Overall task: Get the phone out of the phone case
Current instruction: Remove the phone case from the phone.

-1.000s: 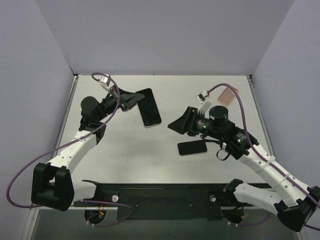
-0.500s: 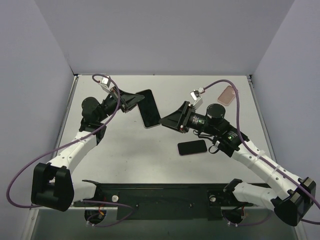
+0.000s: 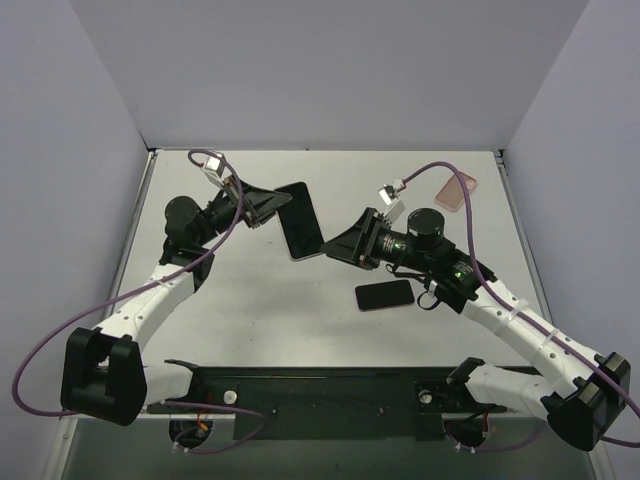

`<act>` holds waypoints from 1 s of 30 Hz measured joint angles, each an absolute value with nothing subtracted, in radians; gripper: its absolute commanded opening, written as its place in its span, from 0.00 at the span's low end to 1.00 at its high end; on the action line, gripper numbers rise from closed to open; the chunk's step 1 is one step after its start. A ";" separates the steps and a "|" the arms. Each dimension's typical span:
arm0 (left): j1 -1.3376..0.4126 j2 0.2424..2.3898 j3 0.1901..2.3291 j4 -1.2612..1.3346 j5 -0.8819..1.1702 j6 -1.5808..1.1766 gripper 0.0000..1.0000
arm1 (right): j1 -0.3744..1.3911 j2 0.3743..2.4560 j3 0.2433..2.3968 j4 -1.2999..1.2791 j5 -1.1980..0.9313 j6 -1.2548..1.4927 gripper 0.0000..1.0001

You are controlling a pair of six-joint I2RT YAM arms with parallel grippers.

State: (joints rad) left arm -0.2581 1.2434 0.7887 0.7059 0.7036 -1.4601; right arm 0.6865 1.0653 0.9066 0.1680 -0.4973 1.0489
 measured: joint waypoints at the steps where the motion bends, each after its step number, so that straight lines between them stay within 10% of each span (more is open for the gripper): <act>1: -0.264 1.243 0.789 0.706 0.704 -1.461 0.00 | 0.689 1.065 0.907 0.168 -0.497 1.048 0.34; 22: -0.300 1.233 0.753 0.766 0.638 -1.605 0.00 | 0.693 1.009 0.857 0.232 -0.450 1.003 0.40; 30: -0.304 1.208 0.696 0.805 0.577 -1.684 0.00 | 0.693 0.983 0.789 0.371 -0.443 1.045 0.24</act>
